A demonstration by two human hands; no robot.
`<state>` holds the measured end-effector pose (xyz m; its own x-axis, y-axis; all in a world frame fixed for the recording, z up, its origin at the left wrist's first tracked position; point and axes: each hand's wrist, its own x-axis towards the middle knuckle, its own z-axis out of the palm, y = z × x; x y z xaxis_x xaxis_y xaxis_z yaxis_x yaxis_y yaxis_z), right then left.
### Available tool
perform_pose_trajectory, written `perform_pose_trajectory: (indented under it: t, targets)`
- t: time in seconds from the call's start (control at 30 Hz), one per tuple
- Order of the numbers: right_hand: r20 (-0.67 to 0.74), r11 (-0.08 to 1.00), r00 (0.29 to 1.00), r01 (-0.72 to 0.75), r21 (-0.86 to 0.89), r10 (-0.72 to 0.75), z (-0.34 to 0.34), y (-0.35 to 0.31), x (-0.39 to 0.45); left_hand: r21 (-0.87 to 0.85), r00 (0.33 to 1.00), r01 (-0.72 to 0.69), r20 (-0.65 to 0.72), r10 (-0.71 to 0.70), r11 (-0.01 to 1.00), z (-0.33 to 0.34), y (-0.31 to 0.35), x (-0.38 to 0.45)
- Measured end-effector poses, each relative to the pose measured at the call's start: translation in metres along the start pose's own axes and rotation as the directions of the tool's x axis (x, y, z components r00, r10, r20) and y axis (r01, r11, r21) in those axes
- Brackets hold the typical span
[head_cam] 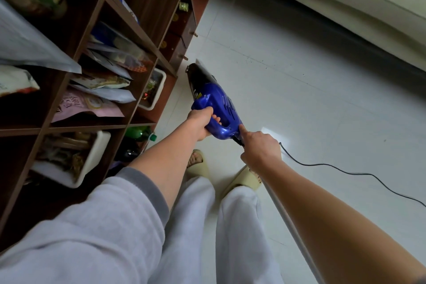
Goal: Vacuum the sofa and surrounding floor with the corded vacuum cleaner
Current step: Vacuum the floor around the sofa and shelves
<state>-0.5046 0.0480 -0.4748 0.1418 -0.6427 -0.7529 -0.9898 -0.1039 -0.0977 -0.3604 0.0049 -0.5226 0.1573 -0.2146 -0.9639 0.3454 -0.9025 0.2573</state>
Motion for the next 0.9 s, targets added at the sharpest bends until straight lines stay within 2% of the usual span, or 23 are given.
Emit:
perform_pose_trajectory:
  t: [0.33, 0.53, 0.9]
  targets:
    - [-0.061, 0.998, 0.996, -0.06, 0.033, 0.062, 0.006, 0.016, 0.023, 0.041, 0.999, -0.042, 0.033, 0.041, 0.998, 0.024, 0.008, 0.021]
    - [-0.089, 0.988, 0.99, -0.102, 0.117, 0.113, 0.012, 0.021, 0.042, 0.121, 0.996, -0.089, 0.031, 0.086, 0.989, 0.038, 0.021, 0.036]
    - [-0.102, 0.967, 0.981, -0.141, 0.212, 0.166, 0.013, 0.044, 0.081, 0.159, 0.988, -0.15, 0.048, 0.145, 0.976, 0.072, 0.038, 0.069]
